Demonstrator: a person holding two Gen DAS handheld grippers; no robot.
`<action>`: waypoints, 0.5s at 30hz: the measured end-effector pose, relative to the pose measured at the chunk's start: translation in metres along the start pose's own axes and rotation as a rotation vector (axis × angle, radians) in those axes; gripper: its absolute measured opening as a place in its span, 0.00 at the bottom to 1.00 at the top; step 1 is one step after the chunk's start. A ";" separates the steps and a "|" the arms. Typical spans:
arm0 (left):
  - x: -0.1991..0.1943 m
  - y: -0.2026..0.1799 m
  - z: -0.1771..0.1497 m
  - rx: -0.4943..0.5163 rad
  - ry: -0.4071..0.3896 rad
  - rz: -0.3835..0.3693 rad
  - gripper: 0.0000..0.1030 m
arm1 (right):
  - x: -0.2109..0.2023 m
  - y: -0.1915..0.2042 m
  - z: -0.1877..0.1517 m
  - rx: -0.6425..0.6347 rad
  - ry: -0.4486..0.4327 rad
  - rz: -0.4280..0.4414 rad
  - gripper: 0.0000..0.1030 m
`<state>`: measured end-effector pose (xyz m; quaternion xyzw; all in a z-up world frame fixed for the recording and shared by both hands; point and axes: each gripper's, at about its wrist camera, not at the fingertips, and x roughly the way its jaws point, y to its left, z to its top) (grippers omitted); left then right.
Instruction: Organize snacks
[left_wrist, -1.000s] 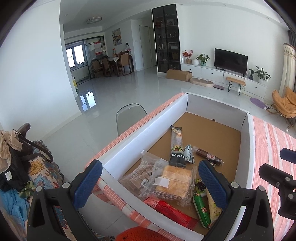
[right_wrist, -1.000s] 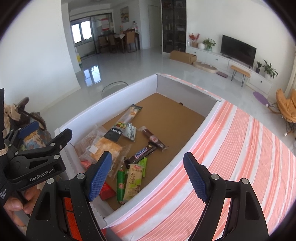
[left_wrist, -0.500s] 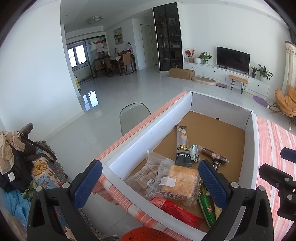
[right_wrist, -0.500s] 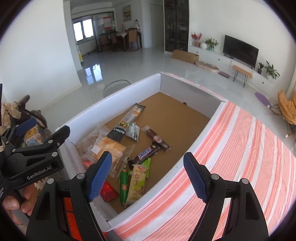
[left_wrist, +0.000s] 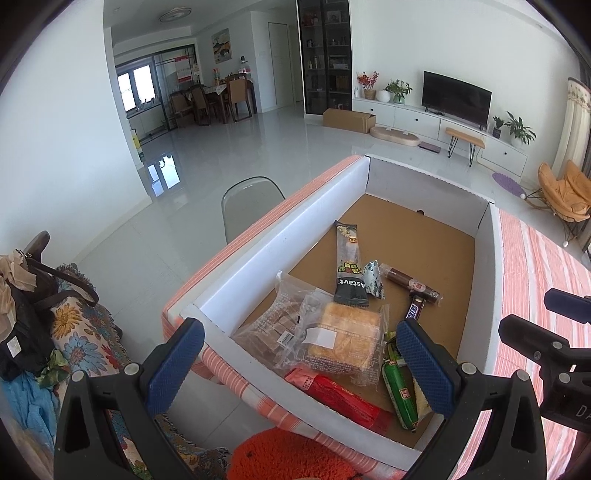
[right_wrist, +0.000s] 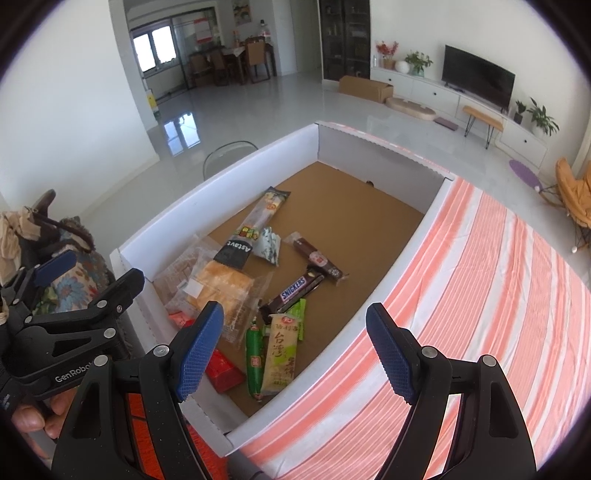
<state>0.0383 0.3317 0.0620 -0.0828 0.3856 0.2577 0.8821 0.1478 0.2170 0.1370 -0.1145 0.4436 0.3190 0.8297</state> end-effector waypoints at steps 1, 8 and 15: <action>-0.001 0.001 0.001 -0.002 -0.001 -0.001 1.00 | 0.000 0.001 0.000 -0.004 0.000 -0.003 0.80; -0.001 0.003 0.001 -0.014 0.001 0.020 1.00 | 0.002 0.004 0.003 -0.009 0.005 -0.007 0.80; 0.000 0.006 0.001 -0.027 -0.002 0.025 1.00 | 0.006 0.008 0.004 -0.021 0.012 -0.010 0.80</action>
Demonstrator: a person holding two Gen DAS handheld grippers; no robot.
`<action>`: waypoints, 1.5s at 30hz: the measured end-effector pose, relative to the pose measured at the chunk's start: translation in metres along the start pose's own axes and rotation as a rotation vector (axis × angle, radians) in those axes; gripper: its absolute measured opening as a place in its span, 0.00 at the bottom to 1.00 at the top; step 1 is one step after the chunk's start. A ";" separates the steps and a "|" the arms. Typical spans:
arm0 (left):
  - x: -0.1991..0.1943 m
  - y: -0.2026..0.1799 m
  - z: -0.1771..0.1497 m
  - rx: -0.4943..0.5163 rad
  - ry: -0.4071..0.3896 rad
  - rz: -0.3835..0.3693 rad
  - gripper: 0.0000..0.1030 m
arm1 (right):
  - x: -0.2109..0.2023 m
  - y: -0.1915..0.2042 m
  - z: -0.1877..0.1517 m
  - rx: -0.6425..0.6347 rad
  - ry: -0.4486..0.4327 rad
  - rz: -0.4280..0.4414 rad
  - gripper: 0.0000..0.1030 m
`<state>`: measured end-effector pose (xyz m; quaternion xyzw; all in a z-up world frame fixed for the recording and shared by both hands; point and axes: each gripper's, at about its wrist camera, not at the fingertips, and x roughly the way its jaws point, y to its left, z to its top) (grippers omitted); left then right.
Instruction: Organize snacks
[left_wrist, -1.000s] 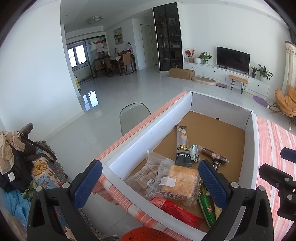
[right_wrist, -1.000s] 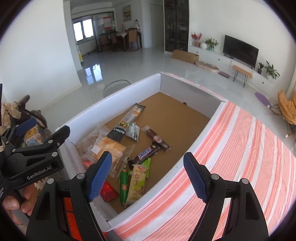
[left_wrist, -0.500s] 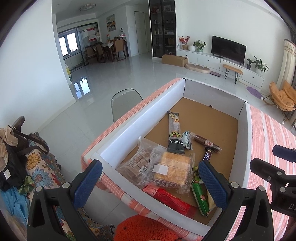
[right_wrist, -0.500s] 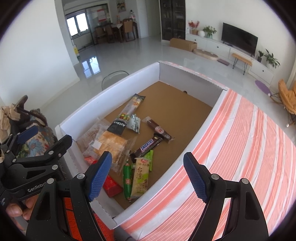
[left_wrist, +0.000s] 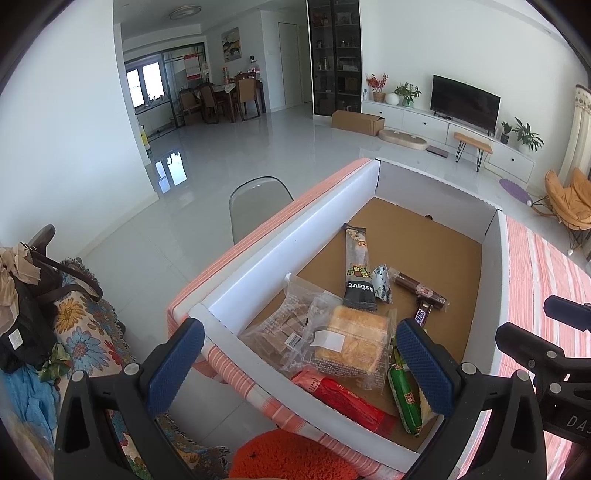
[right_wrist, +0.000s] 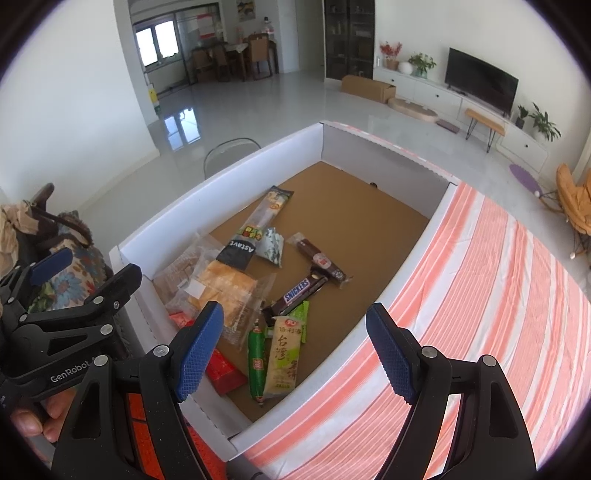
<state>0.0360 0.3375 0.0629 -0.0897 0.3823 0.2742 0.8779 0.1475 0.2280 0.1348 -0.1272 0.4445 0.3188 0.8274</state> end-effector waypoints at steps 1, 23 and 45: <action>0.000 0.000 0.000 -0.001 0.000 0.000 1.00 | 0.000 0.000 0.000 -0.002 0.001 -0.001 0.80; -0.001 0.000 0.005 -0.005 -0.011 -0.010 1.00 | 0.003 0.002 0.000 -0.010 0.004 -0.010 0.80; 0.005 -0.001 0.005 0.005 -0.009 -0.005 1.00 | 0.006 0.000 0.002 -0.006 0.014 -0.013 0.80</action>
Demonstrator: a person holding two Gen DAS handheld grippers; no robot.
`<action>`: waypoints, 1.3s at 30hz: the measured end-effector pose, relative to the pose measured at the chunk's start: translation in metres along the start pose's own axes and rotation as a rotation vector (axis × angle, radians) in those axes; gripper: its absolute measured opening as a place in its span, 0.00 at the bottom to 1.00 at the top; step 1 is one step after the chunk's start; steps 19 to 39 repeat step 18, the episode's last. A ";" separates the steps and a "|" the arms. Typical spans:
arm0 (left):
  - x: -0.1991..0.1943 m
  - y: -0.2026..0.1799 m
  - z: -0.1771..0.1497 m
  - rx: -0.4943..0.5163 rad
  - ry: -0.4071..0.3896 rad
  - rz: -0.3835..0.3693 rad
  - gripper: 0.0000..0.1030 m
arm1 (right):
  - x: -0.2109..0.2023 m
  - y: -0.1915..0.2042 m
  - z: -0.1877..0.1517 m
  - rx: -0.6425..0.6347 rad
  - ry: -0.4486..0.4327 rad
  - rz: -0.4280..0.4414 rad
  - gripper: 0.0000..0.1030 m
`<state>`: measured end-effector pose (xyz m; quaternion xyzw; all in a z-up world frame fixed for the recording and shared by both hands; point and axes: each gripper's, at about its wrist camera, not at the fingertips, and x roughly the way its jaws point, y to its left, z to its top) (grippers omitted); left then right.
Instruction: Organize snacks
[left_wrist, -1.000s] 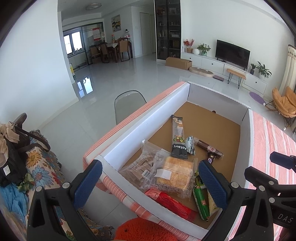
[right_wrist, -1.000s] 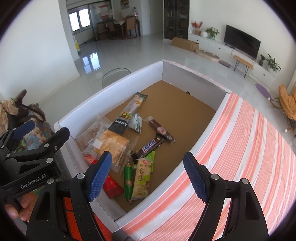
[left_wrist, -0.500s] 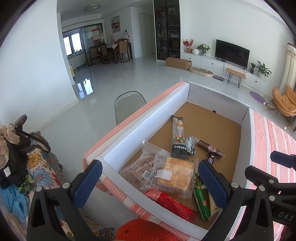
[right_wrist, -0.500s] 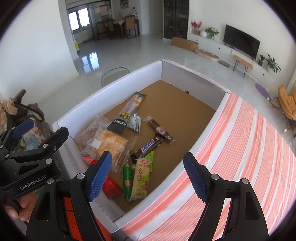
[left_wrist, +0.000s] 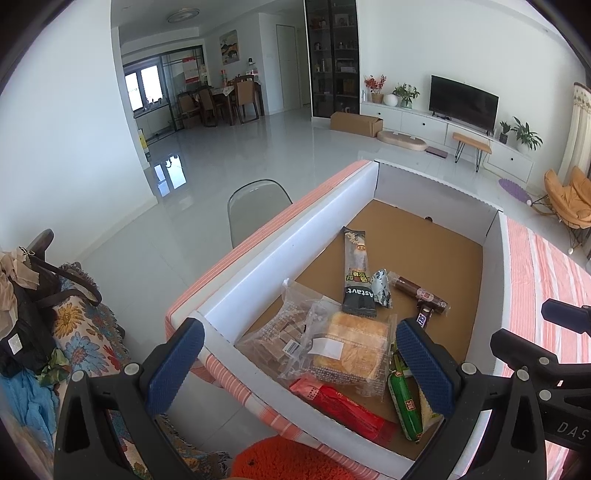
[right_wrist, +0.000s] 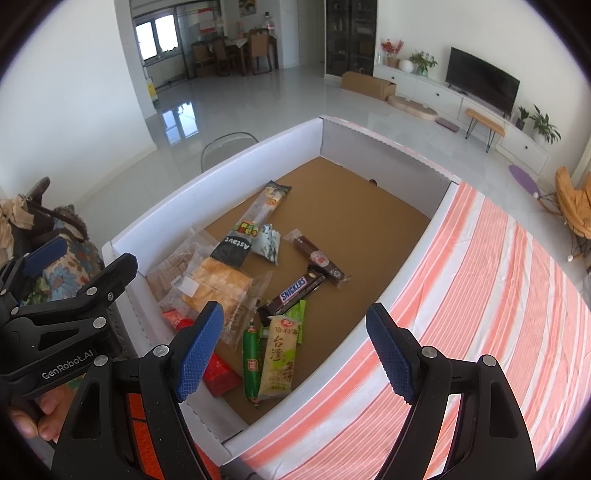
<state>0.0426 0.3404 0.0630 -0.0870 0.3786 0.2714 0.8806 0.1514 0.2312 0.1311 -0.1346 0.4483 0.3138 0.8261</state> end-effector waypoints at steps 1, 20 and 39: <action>0.000 0.000 0.000 0.001 0.000 0.000 1.00 | 0.000 0.000 0.000 0.000 0.000 0.000 0.80; 0.006 0.005 -0.002 -0.036 0.017 -0.063 1.00 | 0.006 -0.002 -0.002 0.004 0.006 0.001 0.80; 0.006 0.005 -0.002 -0.036 0.017 -0.063 1.00 | 0.006 -0.002 -0.002 0.004 0.006 0.001 0.80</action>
